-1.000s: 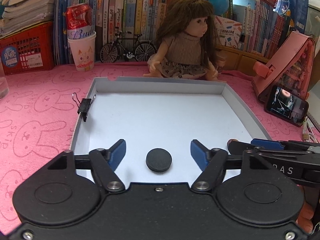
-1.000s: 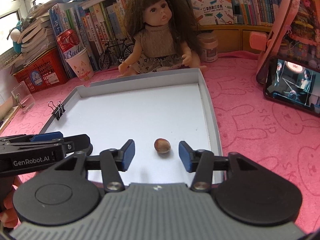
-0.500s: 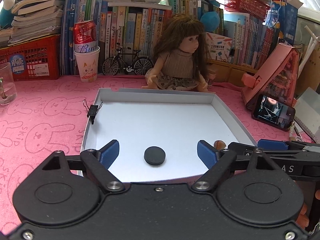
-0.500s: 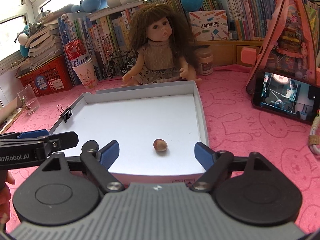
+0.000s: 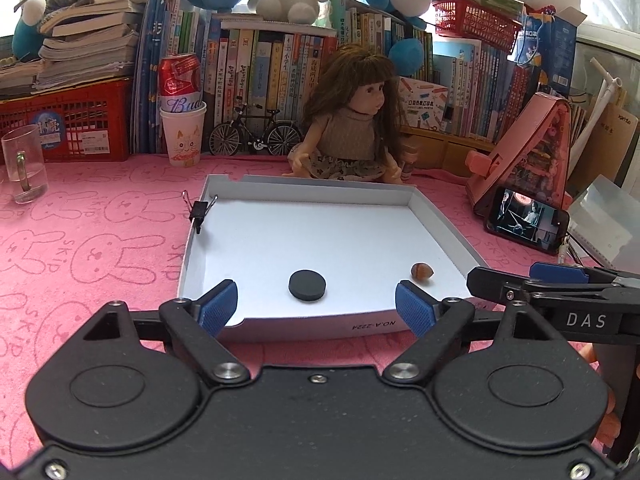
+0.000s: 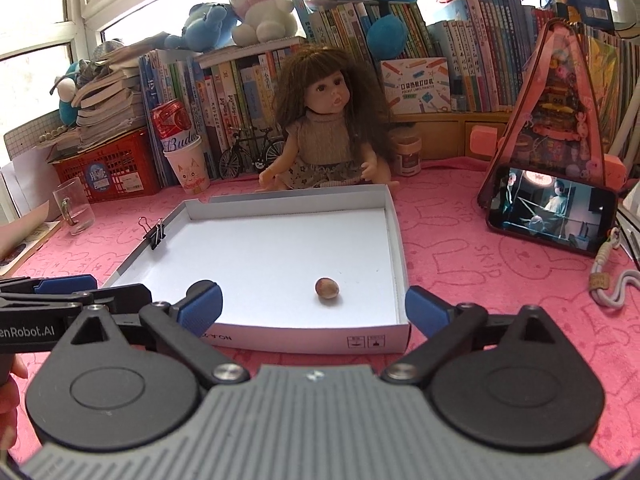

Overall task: Organize rigid objects
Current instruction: 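Lift both open tools out of the tray back toward the objects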

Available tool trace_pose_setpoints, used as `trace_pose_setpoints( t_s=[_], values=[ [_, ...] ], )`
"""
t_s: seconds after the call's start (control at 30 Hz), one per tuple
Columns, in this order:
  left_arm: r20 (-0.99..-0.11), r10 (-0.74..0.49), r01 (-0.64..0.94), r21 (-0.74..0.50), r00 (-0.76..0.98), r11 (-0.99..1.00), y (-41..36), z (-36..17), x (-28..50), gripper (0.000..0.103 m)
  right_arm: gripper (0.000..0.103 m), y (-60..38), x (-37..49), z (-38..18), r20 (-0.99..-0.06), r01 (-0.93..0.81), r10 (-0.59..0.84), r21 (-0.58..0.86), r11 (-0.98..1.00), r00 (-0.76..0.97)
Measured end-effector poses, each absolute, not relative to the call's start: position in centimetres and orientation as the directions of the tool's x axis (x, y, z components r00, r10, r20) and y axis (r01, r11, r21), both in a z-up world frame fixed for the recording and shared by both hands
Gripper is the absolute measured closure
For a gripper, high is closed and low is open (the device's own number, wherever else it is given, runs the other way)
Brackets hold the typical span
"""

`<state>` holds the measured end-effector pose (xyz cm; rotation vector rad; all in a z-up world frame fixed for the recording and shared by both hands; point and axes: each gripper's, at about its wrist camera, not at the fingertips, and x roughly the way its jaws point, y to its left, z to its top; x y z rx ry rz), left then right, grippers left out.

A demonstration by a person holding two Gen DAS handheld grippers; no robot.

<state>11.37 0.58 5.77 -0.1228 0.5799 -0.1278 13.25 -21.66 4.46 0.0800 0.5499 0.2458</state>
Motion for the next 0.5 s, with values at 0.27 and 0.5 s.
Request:
trace_pose_setpoints(
  t_s=[0.27,0.5],
  values=[
    [-0.522,-0.155,0.093,-0.143,0.839,0.985,0.9,5.6,8.9,0.017,0.0,-21.2,10.9,4.3,-0.486,-0.218,0.245,0.112,0.969,0.839],
    [-0.506,-0.153,0.099,-0.131,0.849,0.986,1.0,5.0,7.3,0.017,0.0,-21.0,9.5,3.5,-0.481,-0.22,0.235,0.088,0.972,0.845]
  ],
)
